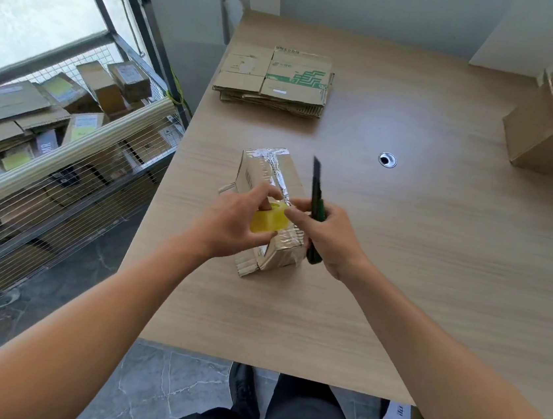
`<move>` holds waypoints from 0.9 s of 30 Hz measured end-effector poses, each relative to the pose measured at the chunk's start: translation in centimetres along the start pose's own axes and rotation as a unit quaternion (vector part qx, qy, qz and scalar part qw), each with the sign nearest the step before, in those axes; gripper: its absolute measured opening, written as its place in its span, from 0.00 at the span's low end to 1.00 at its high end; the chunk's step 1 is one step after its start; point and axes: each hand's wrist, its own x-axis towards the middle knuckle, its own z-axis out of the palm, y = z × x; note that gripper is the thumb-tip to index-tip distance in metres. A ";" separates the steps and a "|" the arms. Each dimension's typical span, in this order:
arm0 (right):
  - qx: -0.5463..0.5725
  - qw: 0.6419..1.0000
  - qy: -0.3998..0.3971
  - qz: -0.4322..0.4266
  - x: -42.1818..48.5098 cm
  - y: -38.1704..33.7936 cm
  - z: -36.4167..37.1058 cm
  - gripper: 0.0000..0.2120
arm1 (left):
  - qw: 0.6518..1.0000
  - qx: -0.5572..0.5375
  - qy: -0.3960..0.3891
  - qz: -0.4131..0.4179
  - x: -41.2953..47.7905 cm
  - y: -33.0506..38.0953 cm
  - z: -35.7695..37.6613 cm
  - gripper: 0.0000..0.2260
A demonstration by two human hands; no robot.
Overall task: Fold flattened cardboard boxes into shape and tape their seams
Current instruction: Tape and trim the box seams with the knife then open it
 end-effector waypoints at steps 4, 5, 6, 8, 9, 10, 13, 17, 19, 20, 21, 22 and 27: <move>-0.035 0.999 0.013 -0.024 -0.3 -0.8 0.8 0.06 | 0.999 0.014 0.025 0.019 -0.3 0.3 0.0 0.26; -0.043 0.998 0.024 -0.031 -0.4 -0.8 0.9 0.05 | 0.999 0.015 0.027 0.020 -0.3 0.3 0.0 0.26; -0.051 0.998 0.033 -0.035 -0.4 -0.9 1.0 0.04 | 0.999 0.014 0.028 0.020 -0.3 0.3 0.0 0.26; -0.068 0.996 0.040 -0.041 -0.6 -1.2 1.2 0.03 | 0.999 0.011 0.034 0.019 -0.3 0.3 0.0 0.26; -0.080 0.995 0.039 -0.045 -0.7 -1.3 1.3 0.03 | 0.999 0.012 0.038 0.019 -0.4 0.4 0.0 0.26; -0.090 0.994 0.036 -0.047 -0.6 -1.5 1.3 0.02 | 0.999 0.014 0.043 0.019 -0.4 0.4 0.1 0.25; -0.125 0.991 0.014 -0.041 -0.4 -2.4 0.8 0.02 | 0.998 0.024 0.051 0.008 -0.4 0.5 0.2 0.25; -0.241 0.966 -0.005 -0.093 0.0 -4.0 -0.6 0.03 | 1.000 -0.009 0.011 -0.011 0.0 0.7 -0.2 0.26; -0.257 0.957 -0.004 -0.136 0.0 -5.0 -1.4 0.07 | 0.993 -0.118 -0.023 -0.017 0.2 0.8 -0.9 0.23; -0.247 0.959 -0.015 -0.142 -0.1 -5.4 -1.8 0.07 | 0.980 -0.194 -0.039 -0.028 0.4 0.8 -1.3 0.20; -0.241 0.960 -0.031 -0.140 -0.2 -5.8 -2.0 0.06 | 0.966 -0.251 -0.053 -0.037 0.5 0.7 -1.8 0.17; -0.242 0.960 -0.044 -0.137 -0.3 -6.1 -2.1 0.05 | 0.958 -0.277 -0.057 -0.035 0.7 0.7 -2.2 0.15; -0.209 0.966 -0.027 -0.151 -1.6 -6.9 -1.9 0.05 | 0.969 -0.241 0.002 0.054 0.9 1.4 -1.5 0.20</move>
